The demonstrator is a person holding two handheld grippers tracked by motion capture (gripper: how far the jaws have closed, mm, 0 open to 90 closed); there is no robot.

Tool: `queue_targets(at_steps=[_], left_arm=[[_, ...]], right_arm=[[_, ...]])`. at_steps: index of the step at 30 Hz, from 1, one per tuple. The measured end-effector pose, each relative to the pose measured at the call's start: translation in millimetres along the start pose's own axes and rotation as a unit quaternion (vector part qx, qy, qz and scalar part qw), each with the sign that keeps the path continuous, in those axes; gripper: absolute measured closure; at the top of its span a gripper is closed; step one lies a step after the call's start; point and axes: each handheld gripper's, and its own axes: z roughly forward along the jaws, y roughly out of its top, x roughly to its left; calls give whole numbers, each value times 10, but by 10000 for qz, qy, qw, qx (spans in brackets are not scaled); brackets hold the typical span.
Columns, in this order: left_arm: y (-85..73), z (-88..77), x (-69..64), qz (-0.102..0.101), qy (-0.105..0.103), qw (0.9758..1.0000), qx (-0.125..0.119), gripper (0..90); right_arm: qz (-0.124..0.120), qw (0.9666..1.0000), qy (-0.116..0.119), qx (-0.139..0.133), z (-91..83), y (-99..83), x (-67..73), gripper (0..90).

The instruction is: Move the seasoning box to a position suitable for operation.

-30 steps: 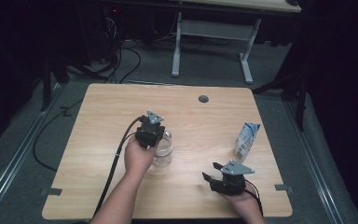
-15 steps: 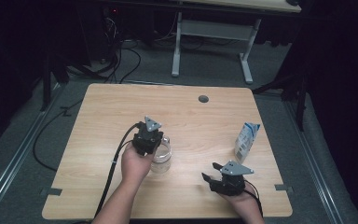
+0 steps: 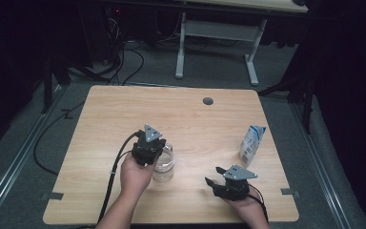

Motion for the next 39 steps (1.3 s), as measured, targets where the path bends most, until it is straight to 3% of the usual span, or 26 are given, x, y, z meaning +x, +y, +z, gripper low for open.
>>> queue_targets(at_steps=[6,11,17,22,23,26,30,33,39], left_arm=[[-15,-140,155,68,217,9997,-127,900],[-201,-208,287,18,340,9993,-175,861],[-612,-213,414,-325,245,9983,-422,819],[-833,-195,403,-269,320,9974,-582,837],[-875,-156,420,-313,162,9983,-472,846],[-925,-165,410,-221,119,9979,-590,851],[-942,-187,377,-175,-21,9974,-701,853],[-929,-210,300,19,-45,9970,-772,868],[-927,-178,268,-6,-116,9973,-724,877]], right_arm=[[-53,10000,-40,-26,-7,-6,-6,409],[-102,9999,-60,-80,4,-17,-3,400],[-90,9999,-41,-65,23,-27,2,398],[-7,10000,-81,-39,18,-38,-35,377],[-7,9999,-88,-49,21,-41,-44,377],[98,9999,-127,-42,21,-45,-66,372],[119,9998,-137,-39,17,-49,-72,372],[92,9997,-199,-93,14,-63,-68,372],[51,9998,-188,-94,18,-71,-49,373]])
